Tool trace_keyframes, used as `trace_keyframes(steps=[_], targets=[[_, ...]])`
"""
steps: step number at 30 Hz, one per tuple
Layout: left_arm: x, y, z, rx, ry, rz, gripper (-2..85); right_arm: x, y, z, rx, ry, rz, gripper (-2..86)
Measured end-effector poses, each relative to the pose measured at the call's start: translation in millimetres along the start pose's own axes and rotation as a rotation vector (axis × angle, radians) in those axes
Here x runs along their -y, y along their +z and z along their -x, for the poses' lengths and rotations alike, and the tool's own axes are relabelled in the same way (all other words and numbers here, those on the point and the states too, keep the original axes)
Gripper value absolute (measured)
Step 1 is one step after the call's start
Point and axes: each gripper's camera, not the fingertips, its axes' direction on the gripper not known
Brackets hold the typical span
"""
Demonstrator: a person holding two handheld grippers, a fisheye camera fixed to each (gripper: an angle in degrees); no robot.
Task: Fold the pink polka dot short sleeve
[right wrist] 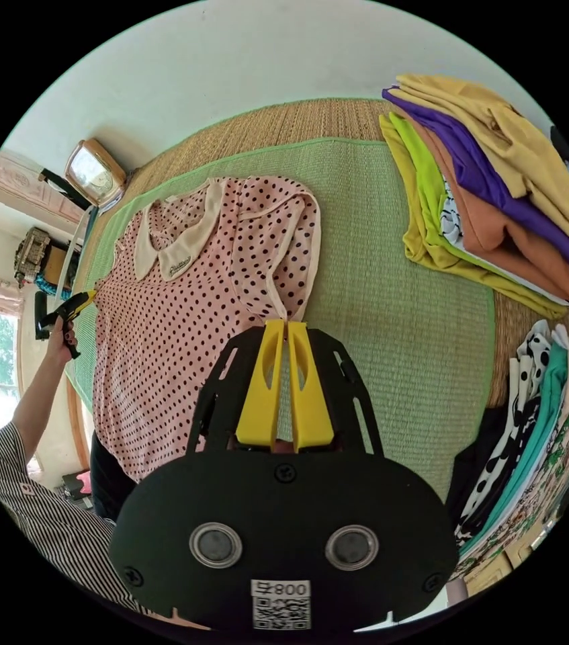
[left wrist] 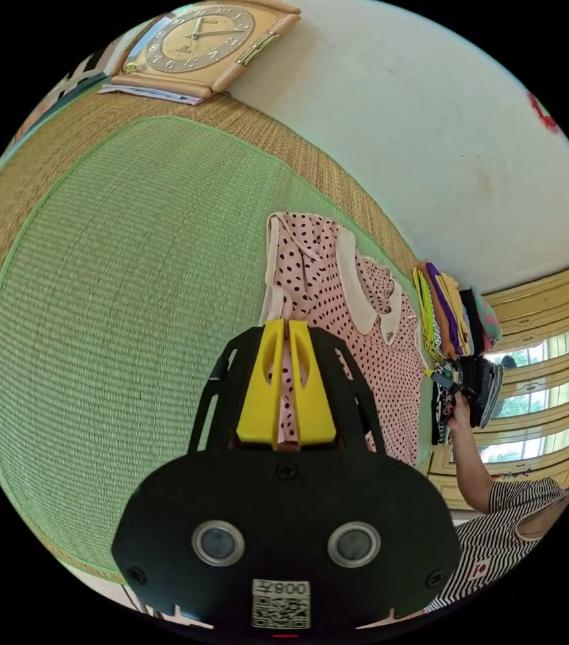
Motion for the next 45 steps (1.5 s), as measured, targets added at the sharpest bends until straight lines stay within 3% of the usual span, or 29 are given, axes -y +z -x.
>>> trace_keyframes(steps=[3, 11, 22, 31, 39, 45], targets=[[3, 15, -5, 0.063, 0.022, 0.085, 3.5, -2, 6, -5, 0.049, 0.033, 0.025, 1.8], [25, -8, -21, 0.007, 0.035, -0.105, 7.8, 7, -31, -4, 0.061, 0.102, -0.093, 7.4], [150, 70, -82, 0.093, 0.19, 0.023, 9.4, 134, -29, 67, -0.107, -0.125, -0.105, 8.5], [202, 119, -100, 0.24, 0.21, 0.065, 3.0, 185, 9, 91, -0.264, -0.184, -0.011, 2.4], [218, 106, -106, 0.22, 0.231, -0.041, 0.5, 186, -27, 87, -0.272, -0.153, -0.114, -0.4], [226, 126, -88, 0.21, 0.156, 0.003, 1.2, 198, -15, 76, -0.246, -0.109, -0.058, 0.4]])
